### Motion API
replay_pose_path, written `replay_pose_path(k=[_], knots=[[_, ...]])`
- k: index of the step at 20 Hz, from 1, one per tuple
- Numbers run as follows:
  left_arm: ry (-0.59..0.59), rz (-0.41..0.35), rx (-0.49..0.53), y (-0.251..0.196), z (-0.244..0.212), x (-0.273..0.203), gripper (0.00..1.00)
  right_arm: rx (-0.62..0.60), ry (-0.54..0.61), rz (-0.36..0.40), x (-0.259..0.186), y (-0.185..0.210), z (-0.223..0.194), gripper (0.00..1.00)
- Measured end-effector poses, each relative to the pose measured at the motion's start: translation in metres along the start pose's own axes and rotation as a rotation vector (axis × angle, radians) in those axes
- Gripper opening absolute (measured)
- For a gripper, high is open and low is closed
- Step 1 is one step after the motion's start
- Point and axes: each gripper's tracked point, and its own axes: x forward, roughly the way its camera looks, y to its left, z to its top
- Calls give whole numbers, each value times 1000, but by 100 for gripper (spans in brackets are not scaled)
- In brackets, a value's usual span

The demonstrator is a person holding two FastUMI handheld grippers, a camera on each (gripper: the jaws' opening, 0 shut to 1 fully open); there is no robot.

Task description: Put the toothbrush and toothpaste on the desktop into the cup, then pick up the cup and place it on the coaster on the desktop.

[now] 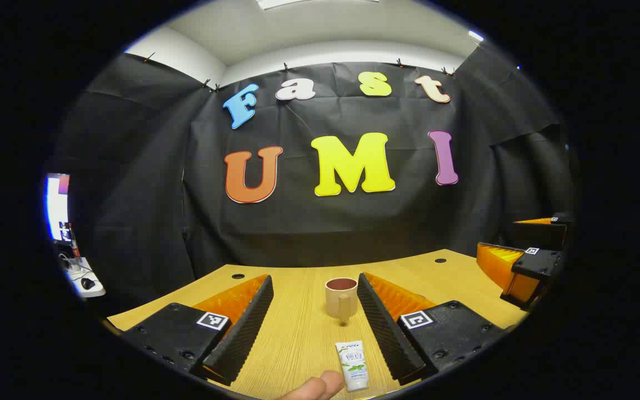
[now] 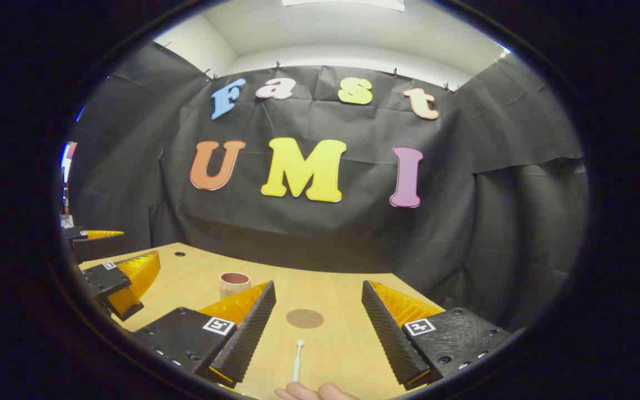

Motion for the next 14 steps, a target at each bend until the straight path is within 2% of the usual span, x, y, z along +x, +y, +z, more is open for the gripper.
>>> replay_pose_path(k=[1, 4, 6, 8, 9, 11, 14], knots=[[-5, -7, 0, -2, 1, -1, 96, -13, -2, -5, -2, -3, 0, 96], [-8, -27, 16, -16, 2, -5, 96, -18, -7, -21, -7, -11, 0, 93], [7, -39, 23, -23, -4, -7, 96, -14, -8, -25, -9, -14, -1, 94], [21, -42, 12, -22, -7, -6, 99, -7, -6, -24, -9, -14, -1, 96], [27, -43, 4, -21, -9, -4, 99, -10, -6, -20, -9, -13, -1, 93], [39, -41, -3, -21, -12, -3, 99, -26, -4, -17, -9, -12, -3, 96], [58, -34, -11, -18, -18, -1, 99, -37, 2, -6, -8, -9, -6, 95]])
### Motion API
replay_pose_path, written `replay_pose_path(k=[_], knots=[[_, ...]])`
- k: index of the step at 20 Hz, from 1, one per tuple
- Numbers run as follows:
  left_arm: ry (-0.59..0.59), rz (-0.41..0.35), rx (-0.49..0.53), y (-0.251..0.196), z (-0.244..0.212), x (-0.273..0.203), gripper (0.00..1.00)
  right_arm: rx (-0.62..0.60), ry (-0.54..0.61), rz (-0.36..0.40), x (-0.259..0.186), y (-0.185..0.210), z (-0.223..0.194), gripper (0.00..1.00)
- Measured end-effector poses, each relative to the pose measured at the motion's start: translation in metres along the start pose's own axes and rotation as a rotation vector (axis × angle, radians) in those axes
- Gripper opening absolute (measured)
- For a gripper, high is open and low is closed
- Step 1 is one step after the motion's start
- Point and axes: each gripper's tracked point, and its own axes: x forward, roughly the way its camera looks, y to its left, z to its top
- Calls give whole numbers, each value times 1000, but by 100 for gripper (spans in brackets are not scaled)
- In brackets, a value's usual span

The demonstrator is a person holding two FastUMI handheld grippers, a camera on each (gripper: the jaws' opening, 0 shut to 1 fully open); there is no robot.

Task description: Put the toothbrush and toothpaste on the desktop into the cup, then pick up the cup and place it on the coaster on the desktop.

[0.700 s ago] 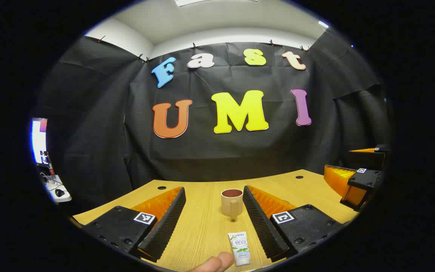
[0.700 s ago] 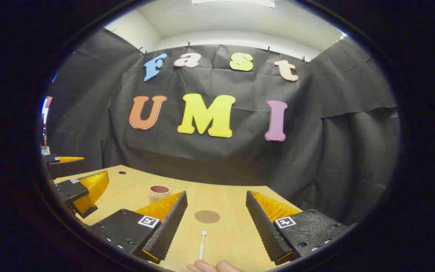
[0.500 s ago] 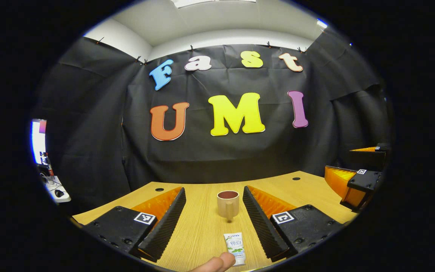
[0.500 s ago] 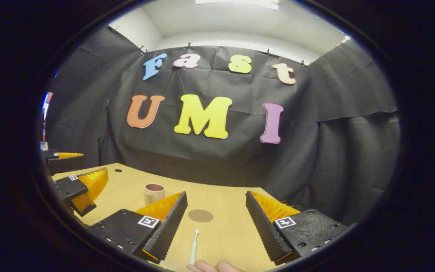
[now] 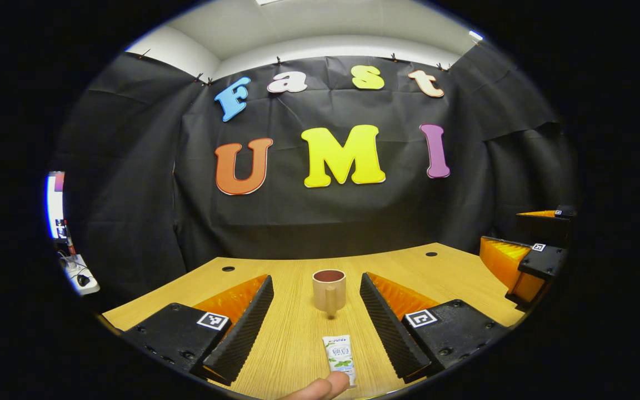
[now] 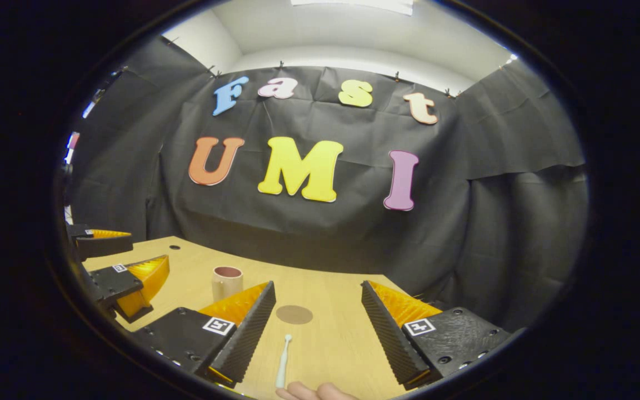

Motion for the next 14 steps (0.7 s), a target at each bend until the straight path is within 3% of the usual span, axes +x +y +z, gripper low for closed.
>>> replay_pose_path(k=[14], knots=[[41, 13, -3, 12, -22, 12, 99, -6, 7, -2, 6, 3, -11, 96]])
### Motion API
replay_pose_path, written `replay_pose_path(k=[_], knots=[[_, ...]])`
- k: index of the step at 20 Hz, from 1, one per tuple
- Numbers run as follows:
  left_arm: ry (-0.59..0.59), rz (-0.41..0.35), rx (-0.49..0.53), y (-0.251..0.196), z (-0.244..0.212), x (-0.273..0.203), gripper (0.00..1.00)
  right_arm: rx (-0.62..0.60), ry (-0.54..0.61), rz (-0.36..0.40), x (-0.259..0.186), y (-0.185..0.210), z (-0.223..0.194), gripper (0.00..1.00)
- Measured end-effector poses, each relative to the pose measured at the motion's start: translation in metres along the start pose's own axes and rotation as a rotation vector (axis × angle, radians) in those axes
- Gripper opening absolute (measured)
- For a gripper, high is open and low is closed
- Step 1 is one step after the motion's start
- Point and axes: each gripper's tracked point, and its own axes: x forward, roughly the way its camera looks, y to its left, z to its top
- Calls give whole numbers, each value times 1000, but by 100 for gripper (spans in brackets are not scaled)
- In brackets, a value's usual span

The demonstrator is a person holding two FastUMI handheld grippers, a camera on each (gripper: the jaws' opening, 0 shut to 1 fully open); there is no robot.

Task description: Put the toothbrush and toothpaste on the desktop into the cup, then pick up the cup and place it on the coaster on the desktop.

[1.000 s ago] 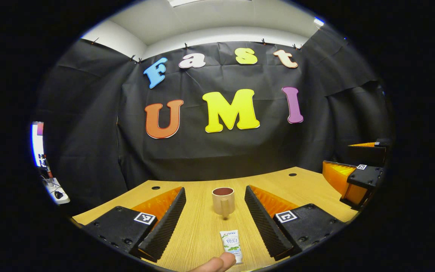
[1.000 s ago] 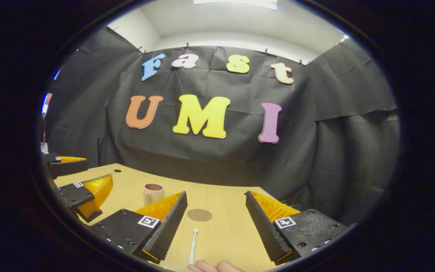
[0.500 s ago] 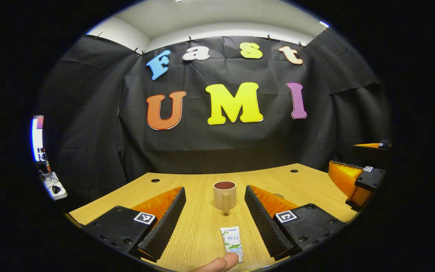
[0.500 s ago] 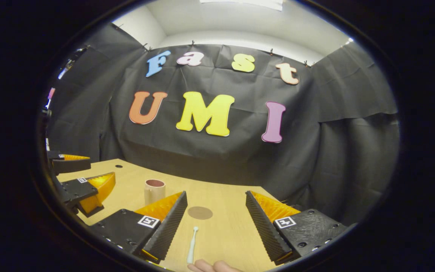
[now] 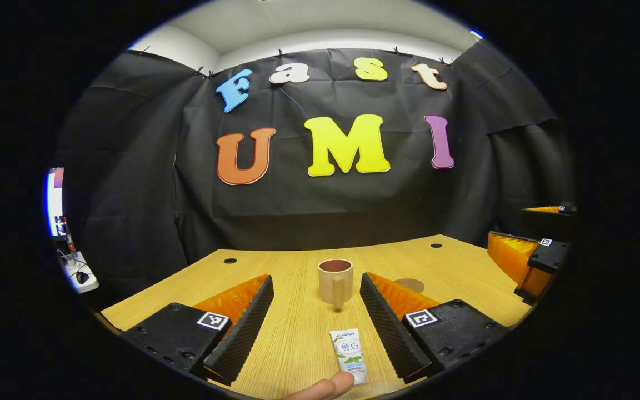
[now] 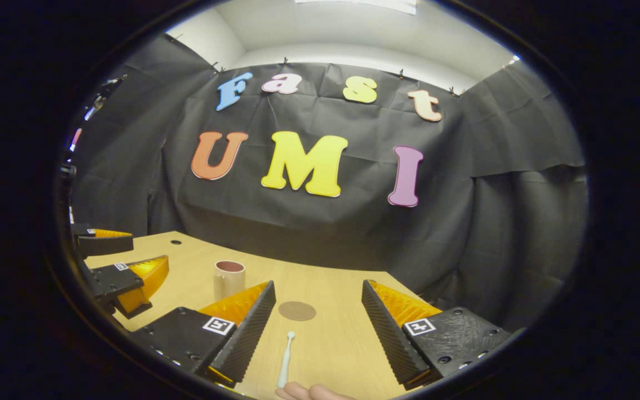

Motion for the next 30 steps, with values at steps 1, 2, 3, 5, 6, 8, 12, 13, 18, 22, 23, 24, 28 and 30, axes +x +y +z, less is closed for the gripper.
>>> replay_pose_path(k=[1, 2, 3, 5, 6, 8, 12, 13, 18, 22, 23, 24, 28, 30], knots=[[14, 3, -2, 1, -5, 3, 99, 5, 1, -4, 0, -1, -2, 96], [40, -2, -4, 0, -13, 7, 99, 14, 3, -1, 0, -1, -5, 95], [65, -2, -9, -1, -20, 10, 99, 21, 7, 3, -2, -1, -8, 95], [116, -15, -33, -7, -35, 14, 99, 27, 26, 2, -2, -6, -18, 96], [152, -27, -48, -14, -44, 17, 99, 27, 36, 3, -1, -8, -22, 95], [229, -39, -59, -24, -65, 18, 99, 34, 50, 1, -1, -14, -31, 96], [397, -32, -2, -33, -110, 14, 100, 63, 93, 4, 2, -21, -50, 95], [436, -37, -14, -36, -121, 9, 100, 67, 110, 9, 3, -20, -56, 95], [521, -30, -8, -42, -138, -1, 99, 66, 139, 28, 6, -16, -71, 95], [596, -73, -40, -53, -155, -11, 90, 80, 170, 52, 6, -6, -80, 95], [586, -77, -34, -51, -154, -9, 89, 79, 173, 50, 7, -7, -81, 95], [577, -76, -29, -50, -152, -8, 89, 75, 174, 45, 7, -9, -81, 96], [646, -94, -67, -55, -169, -11, 71, 91, 188, 45, 10, -8, -86, 96], [663, -96, -92, -57, -172, -10, 66, 92, 197, 45, 12, -8, -88, 95]])
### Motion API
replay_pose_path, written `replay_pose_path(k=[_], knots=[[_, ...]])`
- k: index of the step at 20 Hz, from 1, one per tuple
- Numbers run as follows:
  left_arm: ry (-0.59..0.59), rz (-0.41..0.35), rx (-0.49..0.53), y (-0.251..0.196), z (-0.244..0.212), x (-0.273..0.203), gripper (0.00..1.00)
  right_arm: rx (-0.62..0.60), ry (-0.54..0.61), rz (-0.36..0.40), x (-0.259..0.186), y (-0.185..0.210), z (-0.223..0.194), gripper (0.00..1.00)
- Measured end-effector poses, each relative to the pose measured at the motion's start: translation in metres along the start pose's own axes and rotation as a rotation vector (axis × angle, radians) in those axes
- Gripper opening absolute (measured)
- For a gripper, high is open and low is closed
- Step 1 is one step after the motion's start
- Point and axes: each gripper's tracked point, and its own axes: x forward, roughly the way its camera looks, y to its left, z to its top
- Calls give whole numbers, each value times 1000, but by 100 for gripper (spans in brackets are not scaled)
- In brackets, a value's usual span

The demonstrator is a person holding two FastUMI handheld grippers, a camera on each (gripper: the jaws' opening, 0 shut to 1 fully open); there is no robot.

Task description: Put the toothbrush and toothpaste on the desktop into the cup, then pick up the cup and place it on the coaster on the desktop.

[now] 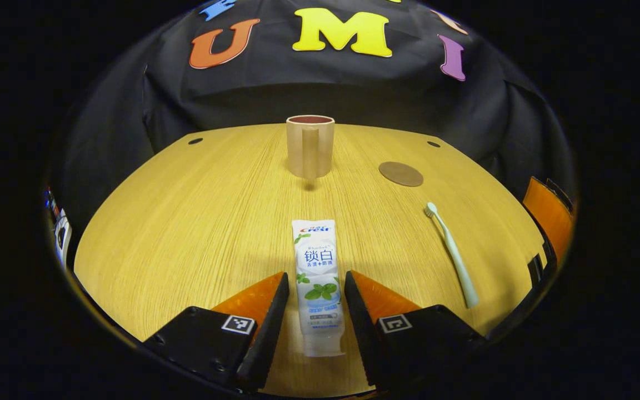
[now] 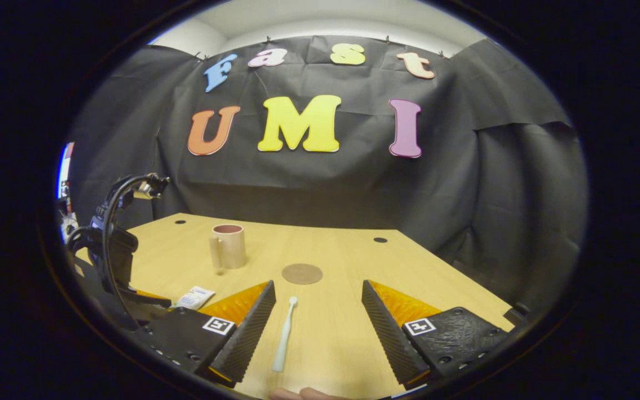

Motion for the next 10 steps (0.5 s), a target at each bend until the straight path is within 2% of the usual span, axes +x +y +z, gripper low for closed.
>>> replay_pose_path(k=[2, 3, 8, 10], knots=[[-3, -12, -4, -1, 0, 2, 62, -6, 6, -2, 1, 0, -2, 96], [-4, -12, -12, -2, 2, -1, 50, -7, 12, -3, 3, 1, -4, 96], [-62, -47, -72, 2, 9, 0, 45, -26, 55, 2, 14, 8, -16, 95], [-121, -22, -98, 12, 18, -4, 45, -39, 69, 0, 19, 11, -21, 95]])
